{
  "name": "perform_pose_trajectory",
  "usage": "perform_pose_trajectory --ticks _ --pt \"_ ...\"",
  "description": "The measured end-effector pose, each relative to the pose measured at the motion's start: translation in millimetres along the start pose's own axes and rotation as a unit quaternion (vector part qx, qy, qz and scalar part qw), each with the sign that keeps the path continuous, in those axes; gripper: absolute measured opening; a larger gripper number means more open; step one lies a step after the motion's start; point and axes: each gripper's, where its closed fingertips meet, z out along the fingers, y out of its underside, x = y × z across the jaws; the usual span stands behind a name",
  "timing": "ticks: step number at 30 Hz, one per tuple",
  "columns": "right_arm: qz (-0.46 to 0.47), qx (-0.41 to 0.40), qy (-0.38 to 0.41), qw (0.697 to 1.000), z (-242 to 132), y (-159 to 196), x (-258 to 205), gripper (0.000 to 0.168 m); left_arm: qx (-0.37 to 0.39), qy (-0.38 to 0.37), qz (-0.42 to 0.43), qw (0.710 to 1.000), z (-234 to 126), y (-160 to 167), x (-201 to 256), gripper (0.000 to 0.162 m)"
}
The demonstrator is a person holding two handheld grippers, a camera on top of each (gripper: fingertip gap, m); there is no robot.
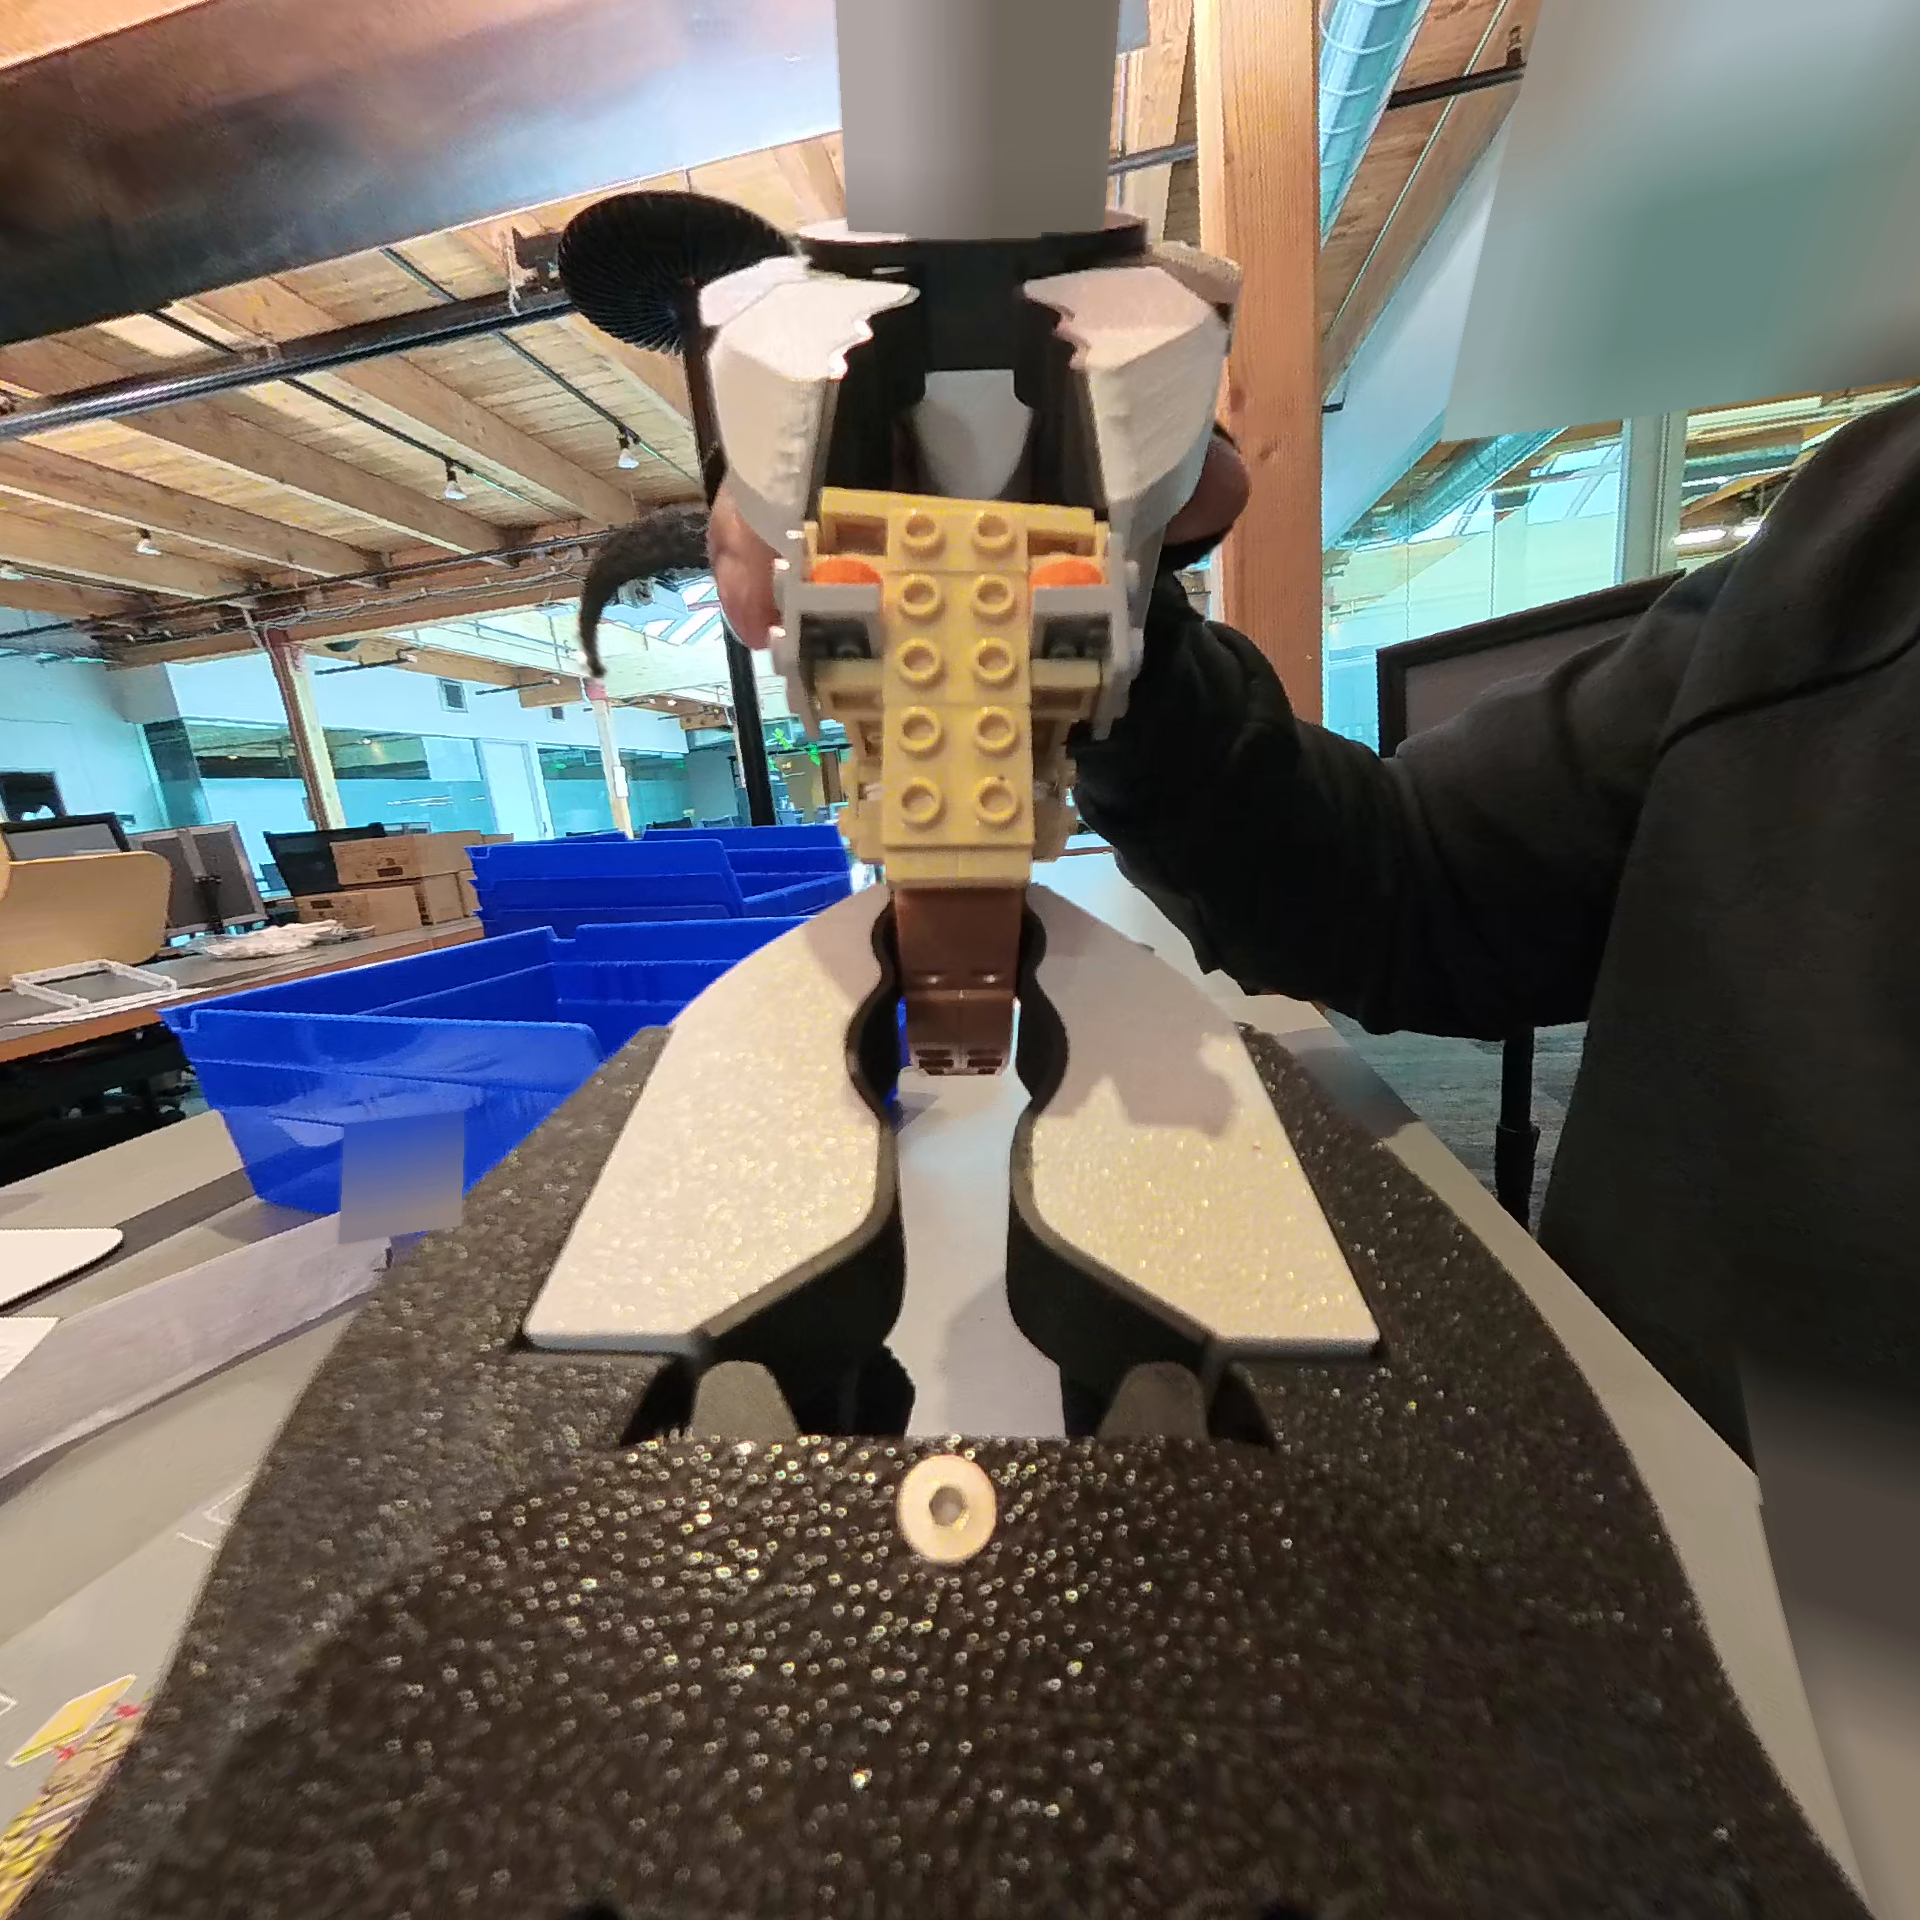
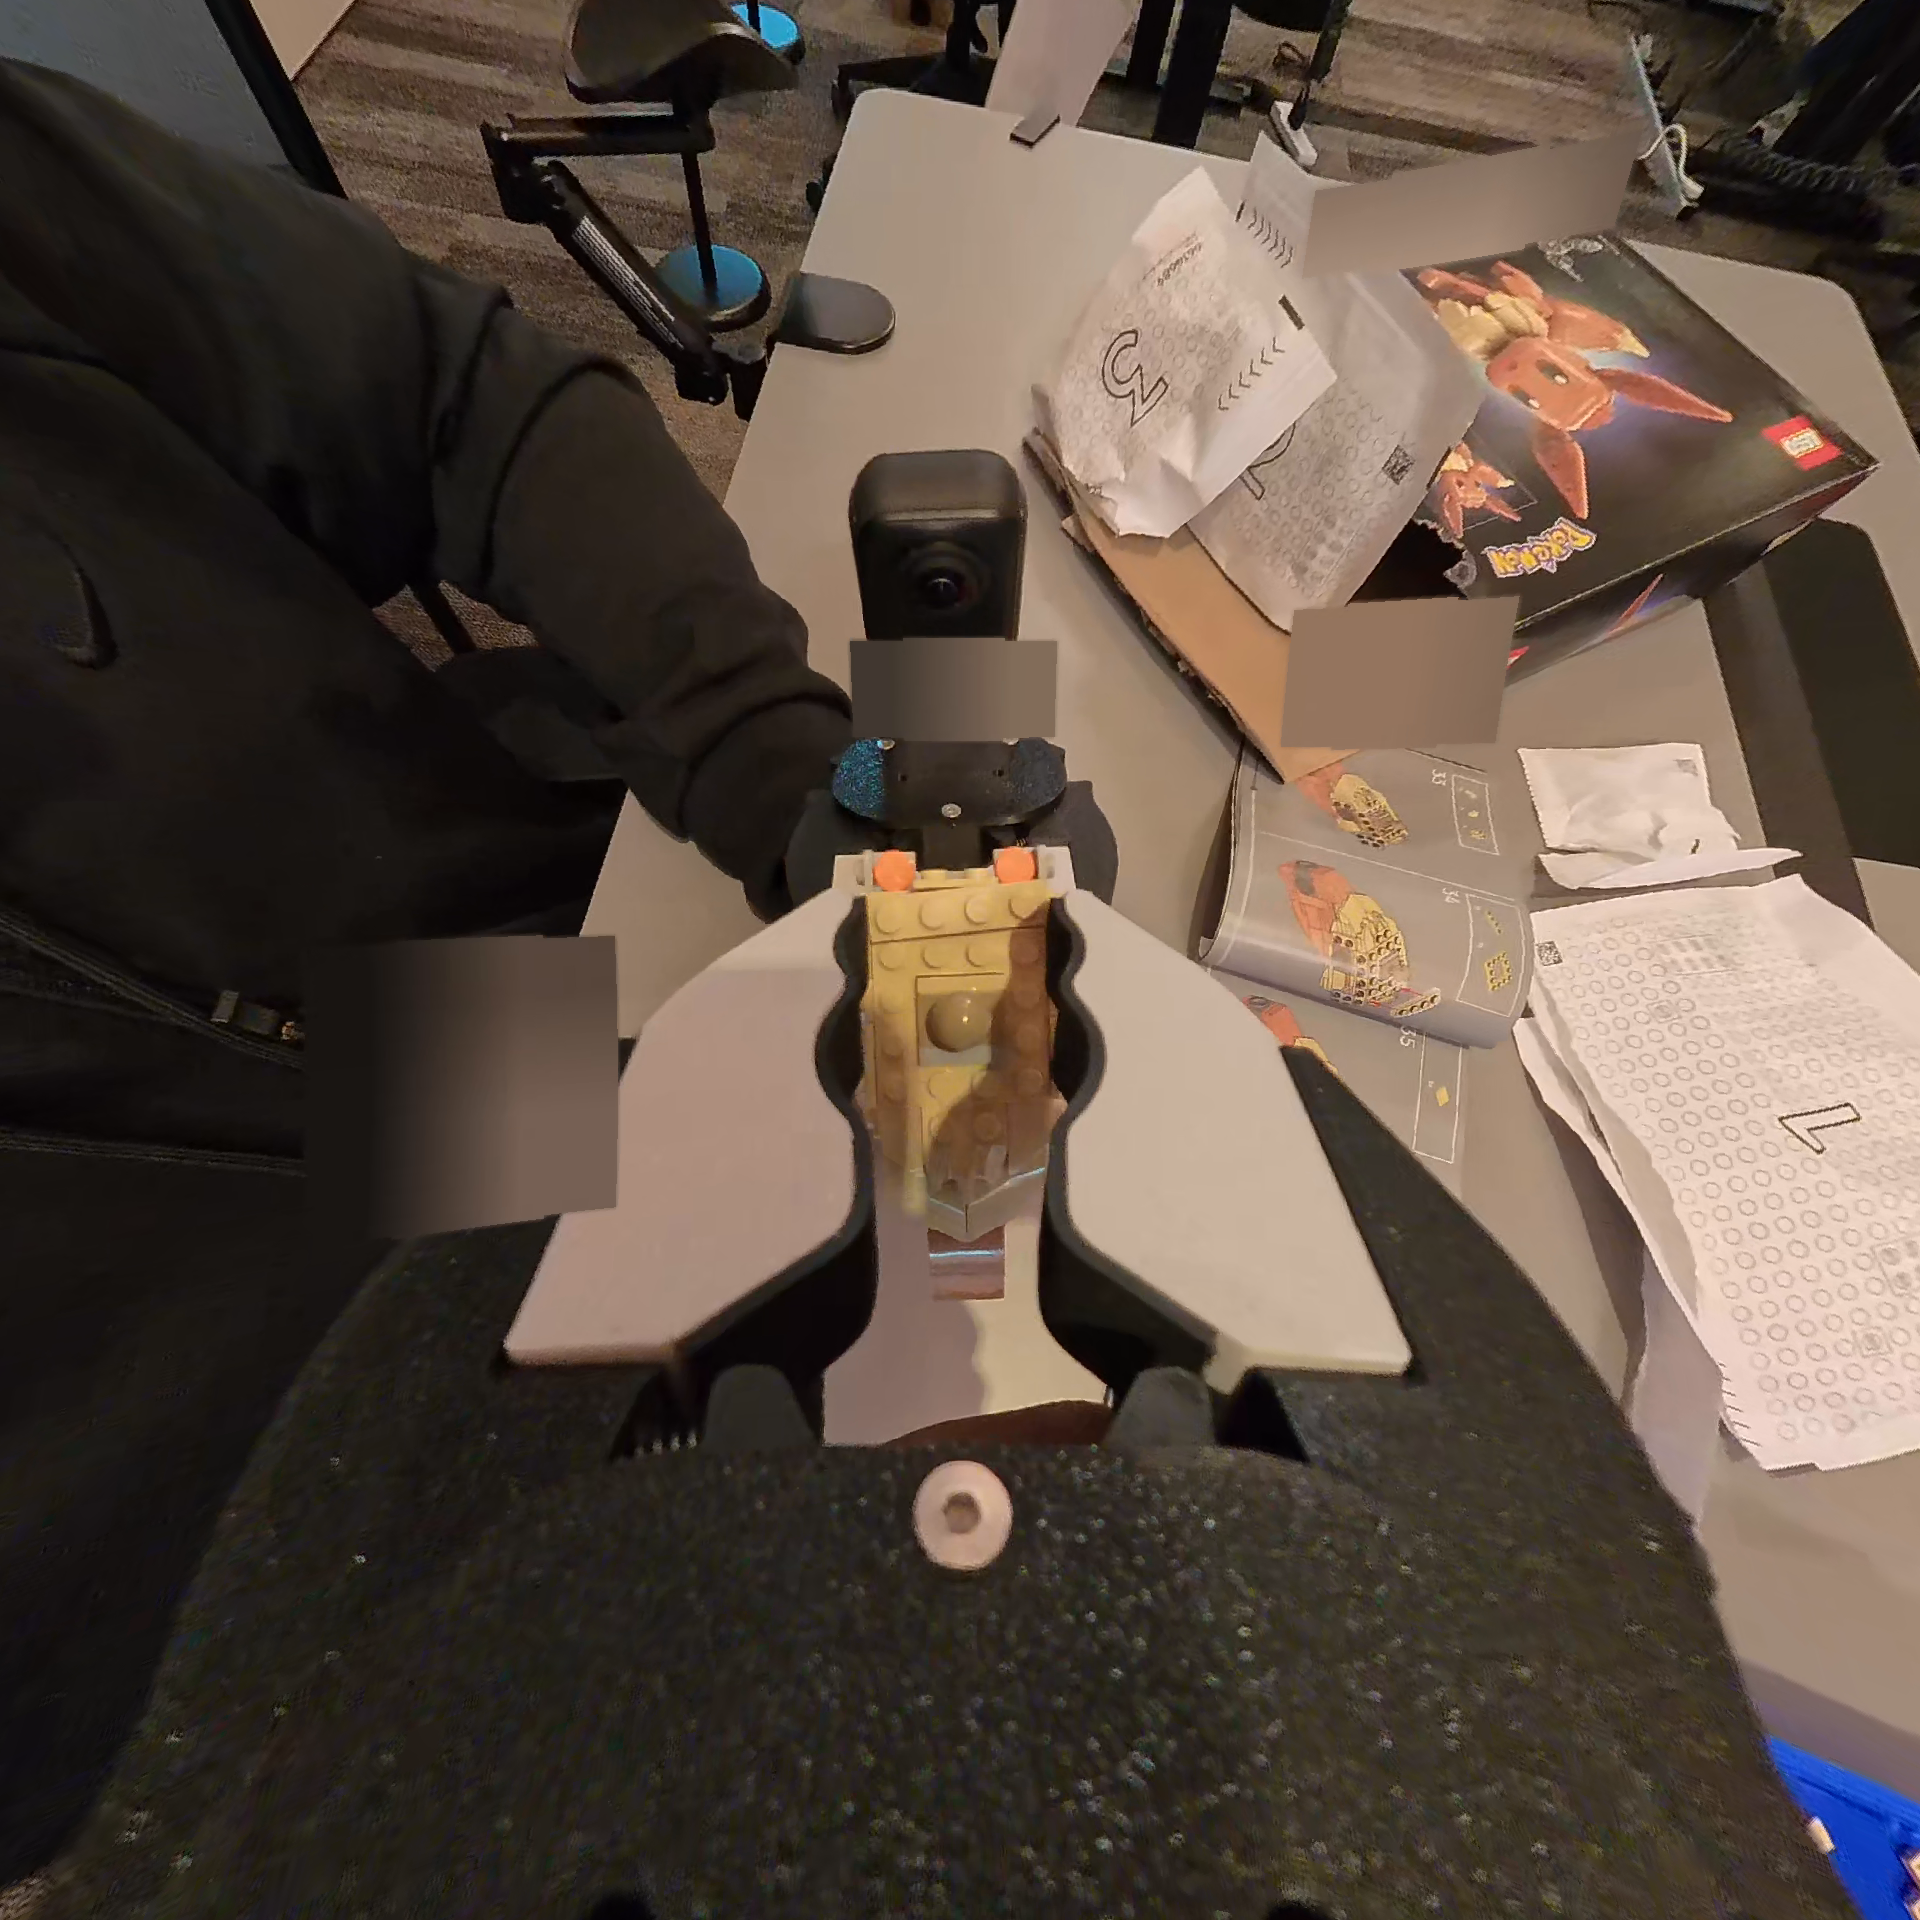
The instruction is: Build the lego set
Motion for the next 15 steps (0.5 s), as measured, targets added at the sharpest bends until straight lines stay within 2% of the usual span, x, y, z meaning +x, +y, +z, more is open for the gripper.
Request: perform_pose_trajectory --ticks 15 --pt "-0.001 0.009 0.016 1.000 0.0 -3.3 -0.8 0.034 0.014 0.021 -0.023 0.999 -0.6 -3.9 5.6 0.018"
